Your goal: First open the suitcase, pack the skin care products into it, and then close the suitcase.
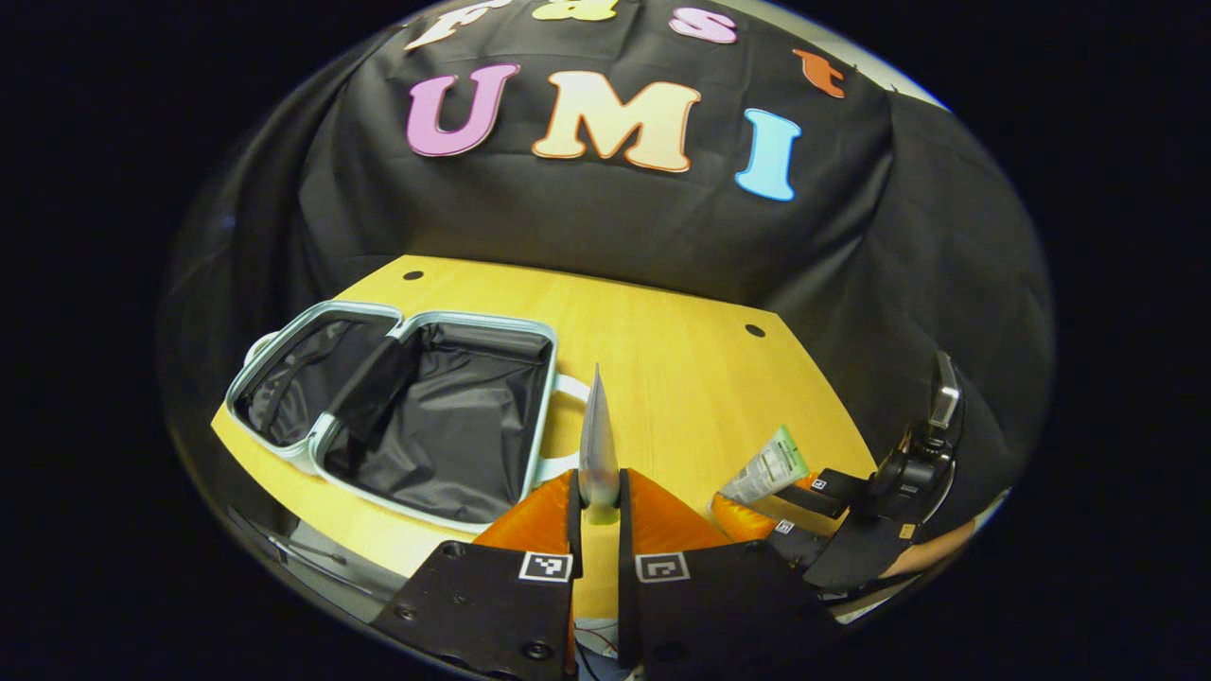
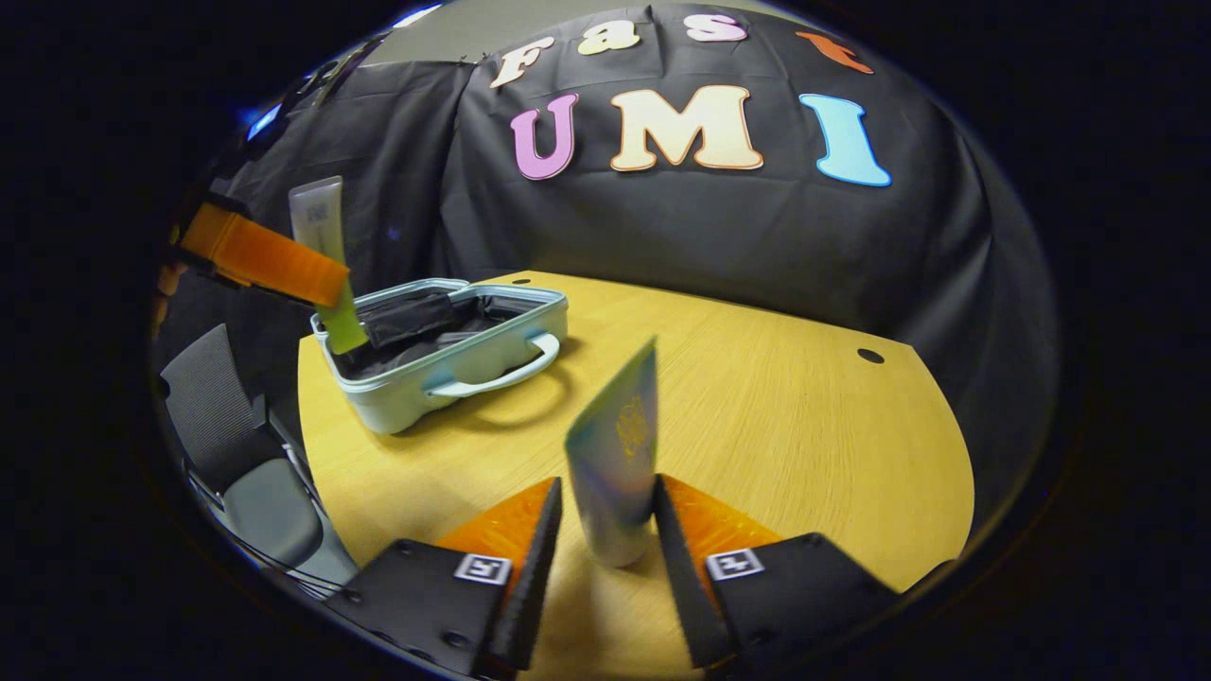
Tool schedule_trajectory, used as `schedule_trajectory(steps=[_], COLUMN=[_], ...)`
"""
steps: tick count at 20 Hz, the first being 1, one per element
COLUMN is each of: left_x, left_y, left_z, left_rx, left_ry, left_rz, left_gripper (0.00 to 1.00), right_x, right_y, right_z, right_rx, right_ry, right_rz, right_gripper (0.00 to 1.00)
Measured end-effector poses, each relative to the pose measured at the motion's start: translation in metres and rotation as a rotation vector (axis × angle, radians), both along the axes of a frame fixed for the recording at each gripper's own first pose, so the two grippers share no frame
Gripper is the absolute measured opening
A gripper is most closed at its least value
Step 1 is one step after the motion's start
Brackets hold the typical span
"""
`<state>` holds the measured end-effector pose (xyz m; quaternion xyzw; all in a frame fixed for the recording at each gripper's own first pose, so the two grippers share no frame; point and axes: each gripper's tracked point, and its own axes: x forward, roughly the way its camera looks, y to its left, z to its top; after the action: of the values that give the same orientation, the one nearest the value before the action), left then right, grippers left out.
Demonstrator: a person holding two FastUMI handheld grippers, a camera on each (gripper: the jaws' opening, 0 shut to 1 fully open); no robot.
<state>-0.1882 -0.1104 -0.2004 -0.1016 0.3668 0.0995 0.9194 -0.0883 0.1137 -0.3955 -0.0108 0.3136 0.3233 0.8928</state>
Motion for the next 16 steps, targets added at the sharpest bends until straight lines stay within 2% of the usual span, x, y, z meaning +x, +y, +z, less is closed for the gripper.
schedule_trajectory(steps=[2,5,10,12,16], left_x=[-0.008,-0.015,-0.015,-0.014,-0.011], left_y=[0.01,0.031,0.08,0.096,0.122], left_z=[-0.001,-0.01,-0.029,-0.039,-0.064], left_rx=[0.0,-0.011,-0.004,0.014,0.04], left_ry=[0.006,0.039,0.162,0.219,0.33], left_rz=[0.024,0.054,0.066,0.04,-0.022], left_gripper=[0.1,0.1,0.1,0.1,0.1], right_x=[-0.003,-0.004,0.005,0.009,0.01], right_y=[0.007,0.008,0.037,0.054,0.099], right_z=[0.001,0.008,0.052,0.072,0.102], right_rx=[0.015,-0.019,0.026,0.04,0.063], right_ry=[0.034,0.058,0.098,0.097,0.101], right_rz=[0.021,0.036,-0.001,-0.024,-0.016], right_gripper=[0.36,0.24,0.27,0.26,0.27])
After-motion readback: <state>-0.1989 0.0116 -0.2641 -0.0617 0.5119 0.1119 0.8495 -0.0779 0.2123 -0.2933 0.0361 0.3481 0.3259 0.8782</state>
